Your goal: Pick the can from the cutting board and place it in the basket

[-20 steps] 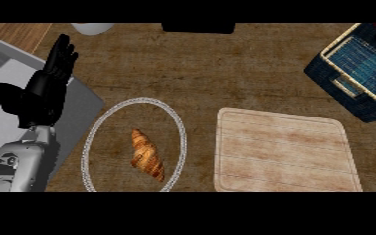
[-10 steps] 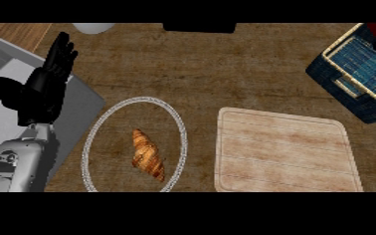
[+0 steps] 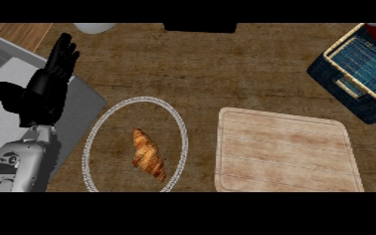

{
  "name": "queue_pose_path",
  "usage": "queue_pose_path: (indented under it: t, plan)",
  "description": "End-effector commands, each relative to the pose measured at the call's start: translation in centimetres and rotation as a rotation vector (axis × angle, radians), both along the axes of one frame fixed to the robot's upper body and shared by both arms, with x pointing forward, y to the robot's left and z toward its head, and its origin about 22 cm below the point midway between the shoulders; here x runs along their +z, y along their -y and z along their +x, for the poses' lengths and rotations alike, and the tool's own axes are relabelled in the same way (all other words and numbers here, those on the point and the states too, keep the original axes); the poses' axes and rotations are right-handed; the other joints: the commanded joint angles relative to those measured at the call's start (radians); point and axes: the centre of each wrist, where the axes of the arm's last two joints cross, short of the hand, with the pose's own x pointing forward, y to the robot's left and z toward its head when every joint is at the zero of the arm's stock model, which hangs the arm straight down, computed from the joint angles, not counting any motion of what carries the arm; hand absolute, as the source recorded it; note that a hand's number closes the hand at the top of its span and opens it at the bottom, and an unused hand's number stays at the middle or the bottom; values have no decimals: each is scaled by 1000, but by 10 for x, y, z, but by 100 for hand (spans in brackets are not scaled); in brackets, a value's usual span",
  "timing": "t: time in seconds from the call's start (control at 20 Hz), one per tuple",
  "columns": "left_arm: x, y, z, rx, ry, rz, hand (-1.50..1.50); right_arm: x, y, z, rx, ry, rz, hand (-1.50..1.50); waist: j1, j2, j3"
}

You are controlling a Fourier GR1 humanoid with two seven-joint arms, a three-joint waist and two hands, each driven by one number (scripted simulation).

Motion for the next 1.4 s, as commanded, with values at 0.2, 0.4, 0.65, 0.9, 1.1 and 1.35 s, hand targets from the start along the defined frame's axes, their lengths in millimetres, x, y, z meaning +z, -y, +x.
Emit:
queue_pose_path:
  t: [0.2,0.4,0.65,0.9,1.1,1.35]
  plan:
    - [-21,-2,1,28,-135,-28,0,-9,7,-6,-7,-60,49,150,2,17,-14]
    - [-39,-11,-10,17,-148,-34,0,-3,7,-4,-19,-81,76,150,1,12,-16]
    - [-35,-3,-9,32,-154,-5,0,-5,12,-7,-55,-132,134,150,-5,9,-16]
    - [-21,1,-3,22,-129,-30,0,-33,10,-13,-153,-177,167,150,-2,12,-14]
    - [-28,1,0,21,-127,-14,0,-15,5,-5,-176,-81,194,-150,-10,13,-15]
    - [-37,-3,-14,24,-133,-38,0,-3,4,-3,-141,194,283,-150,2,11,-14]
